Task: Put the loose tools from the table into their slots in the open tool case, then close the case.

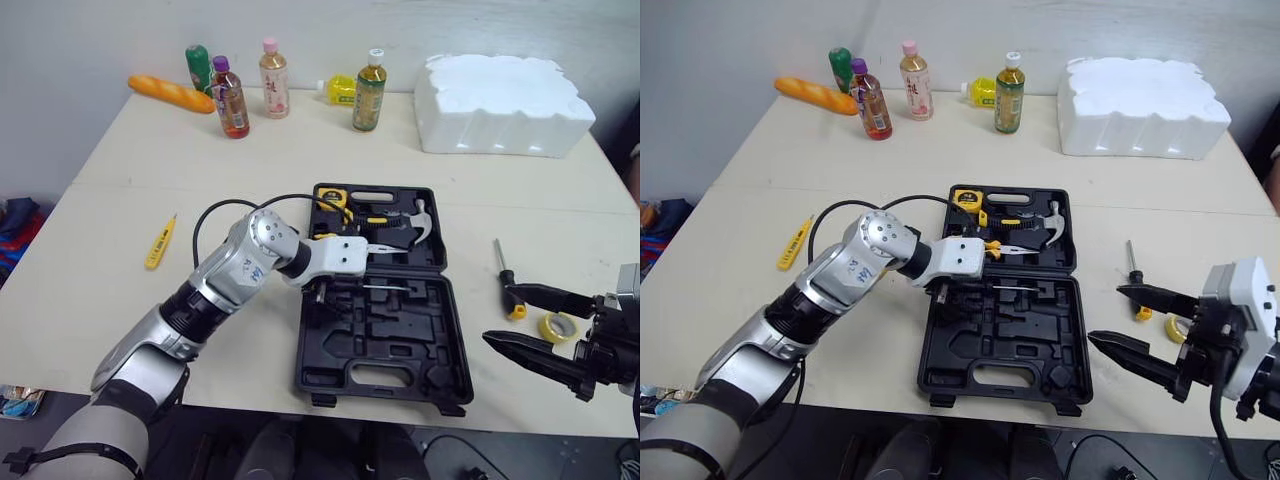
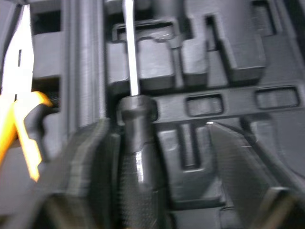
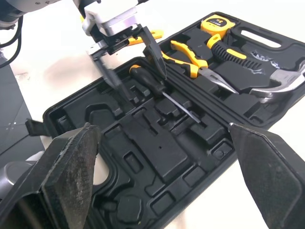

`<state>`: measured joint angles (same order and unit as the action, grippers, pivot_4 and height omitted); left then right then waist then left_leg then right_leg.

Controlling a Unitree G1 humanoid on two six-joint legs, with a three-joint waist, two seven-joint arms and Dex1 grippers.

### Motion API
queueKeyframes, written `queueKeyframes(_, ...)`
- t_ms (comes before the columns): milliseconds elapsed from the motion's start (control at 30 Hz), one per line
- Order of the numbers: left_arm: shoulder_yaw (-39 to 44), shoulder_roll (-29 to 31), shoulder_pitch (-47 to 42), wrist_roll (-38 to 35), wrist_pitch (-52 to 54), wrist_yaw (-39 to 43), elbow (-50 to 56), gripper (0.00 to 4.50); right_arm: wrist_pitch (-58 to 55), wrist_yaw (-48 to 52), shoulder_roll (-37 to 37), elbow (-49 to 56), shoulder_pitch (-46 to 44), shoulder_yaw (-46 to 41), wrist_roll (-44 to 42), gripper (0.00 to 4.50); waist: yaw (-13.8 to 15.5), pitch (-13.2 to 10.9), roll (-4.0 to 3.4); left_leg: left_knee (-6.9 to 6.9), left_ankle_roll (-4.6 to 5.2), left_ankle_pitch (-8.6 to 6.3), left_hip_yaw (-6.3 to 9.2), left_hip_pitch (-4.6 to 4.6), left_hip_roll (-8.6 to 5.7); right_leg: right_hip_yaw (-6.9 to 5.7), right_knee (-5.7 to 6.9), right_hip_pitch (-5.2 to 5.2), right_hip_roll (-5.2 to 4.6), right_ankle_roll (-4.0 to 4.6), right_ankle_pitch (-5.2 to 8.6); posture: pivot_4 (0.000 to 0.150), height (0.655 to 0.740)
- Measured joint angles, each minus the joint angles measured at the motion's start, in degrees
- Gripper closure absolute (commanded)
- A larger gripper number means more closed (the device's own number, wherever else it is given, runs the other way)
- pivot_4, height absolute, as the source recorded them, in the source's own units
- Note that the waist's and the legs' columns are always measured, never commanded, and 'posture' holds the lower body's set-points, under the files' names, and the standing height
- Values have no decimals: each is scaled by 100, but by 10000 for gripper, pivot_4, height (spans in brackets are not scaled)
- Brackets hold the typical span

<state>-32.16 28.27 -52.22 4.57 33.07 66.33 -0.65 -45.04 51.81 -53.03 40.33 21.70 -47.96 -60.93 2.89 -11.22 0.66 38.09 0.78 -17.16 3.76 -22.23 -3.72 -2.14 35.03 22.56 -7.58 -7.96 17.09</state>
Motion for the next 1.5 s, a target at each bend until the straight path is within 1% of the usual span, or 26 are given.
queueKeyframes(33, 97, 111, 19, -43, -15, 31, -20, 446, 0, 1, 0, 7, 29, -14, -8, 0, -9, 0, 0, 0, 0, 0, 0, 1, 1, 1, 2, 0, 1, 0, 0, 1500, 7383)
queueKeyframes(100, 598, 221, 208, -399, -354, 174, -83, 446, 0, 0, 2, 11, 136, -29, -2, 0, -21, 1, -1, -2, 0, 0, 1, 2, 5, 0, 1, 1, 1, 2, 1, 1500, 7383)
queueKeyframes(133, 919, 178, 303, -661, -652, 229, -209, 3147, 3, -2, 3, 12, 144, -29, 2, 0, -10, 1, -2, -1, -1, 0, 2, 2, 5, -1, 0, 0, 0, 2, 1, 1500, 7383)
queueKeyframes(200, 1291, 44, 391, -964, -1115, 279, -430, 8724, 10, -10, 4, 12, 146, -29, 6, 0, 0, 1, -1, 1, -1, 0, 2, 1, 2, -1, -3, -1, -2, 2, 0, 1500, 7383)
queueKeyframes(300, 1620, -175, 520, -1366, -1683, 454, -769, 22666, 27, -15, 4, 13, 147, -28, 26, 0, 29, 1, -1, 4, 0, 0, 3, -1, -5, -3, -5, -4, -7, 0, -1, 1500, 7383)
queueKeyframes(333, 1638, -225, 547, -1431, -1749, 515, -858, 26393, 29, -17, 5, 14, 157, -27, 34, 0, 27, 1, -1, 4, 1, -1, 3, -1, -7, -2, -5, -4, -7, -1, -1, 1500, 7383)
queueKeyframes(367, 1684, -343, 596, -1532, -1868, 567, -1003, 31712, 43, -24, 20, 16, 160, -24, 56, 0, 27, 1, -1, 4, 1, -1, 2, 0, -8, -2, -4, -5, -7, -1, -2, 1500, 7383)
queueKeyframes(467, 1767, -733, 720, -1586, -2130, 427, -1609, 44769, 113, -67, 92, 40, 166, -12, 78, 0, 23, 1, -1, 6, 3, 0, 2, 0, -8, -2, -3, -5, -6, -4, -3, 1500, 7383)
queueKeyframes(567, 1762, -845, 786, -1547, -2255, 339, -2045, 44769, 129, -100, 108, 105, 188, -6, 81, 0, -4, 0, 0, 5, 3, 0, -2, 1, -4, -1, 1, -2, -1, -4, -3, 1500, 7383)
queueKeyframes(867, 1506, -945, 737, -1106, -2699, 299, -2507, 44769, 145, -218, 200, 124, 191, 38, 134, 0, 13, 0, 0, 5, 3, 0, -3, 2, -6, 0, 1, -2, -3, -6, -4, 1500, 7383)
queueKeyframes(967, 1239, -939, 508, -775, -2731, 151, -2565, 44769, 149, -242, 235, 138, 219, 40, 139, 0, 17, 3, 1, 6, 4, 0, -3, 10, -7, 2, 1, -12, -4, -8, -6, 1500, 7383)
queueKeyframes(1100, 1124, -920, 514, -496, -2719, -143, -2510, 44769, 190, -248, 335, 206, 304, 42, 149, 0, 17, 56, 4, 4, 10, -3, -4, 29, -6, 6, -1, -29, -4, -8, -6, 1500, 7383)
queueKeyframes(1133, 1107, -938, 549, -472, -2691, -210, -2475, 44769, 221, -251, 364, 214, 340, 44, 155, 0, 17, 70, 3, 3, 12, -5, -4, 36, -6, 6, -4, -38, -5, -8, -6, 1500, 7383)
queueKeyframes(1167, 1097, -959, 574, -461, -2657, -267, -2459, 44769, 235, -254, 378, 221, 370, 50, 160, 0, 17, 73, 2, -2, 21, -13, -4, 63, -6, 6, -14, -65, -5, -8, -6, 1500, 7383)
queueKeyframes(1200, 1091, -983, 593, -457, -2588, -314, -2455, 44769, 240, -256, 385, 227, 380, 54, 167, 0, 19, 74, 1, -7, 49, -39, -1, 93, -2, 2, -33, -103, -3, -8, -6, 1500, 7383)
queueKeyframes(1233, 1091, -1003, 598, -457, -2514, -339, -2450, 44769, 246, -258, 388, 236, 395, 54, 172, 0, 22, 78, -1, -7, 54, -47, 0, 103, 1, 0, -41, -116, -2, -8, -6, 1500, 7383)
queueKeyframes(1500, 1004, -976, 589, -406, -2081, -370, -2238, 44769, 263, -260, 432, 249, 498, 55, 262, 0, 22, 113, -18, -6, 58, -55, 3, 103, 3, 0, -64, -125, -2, -16, -12, 1500, 7383)
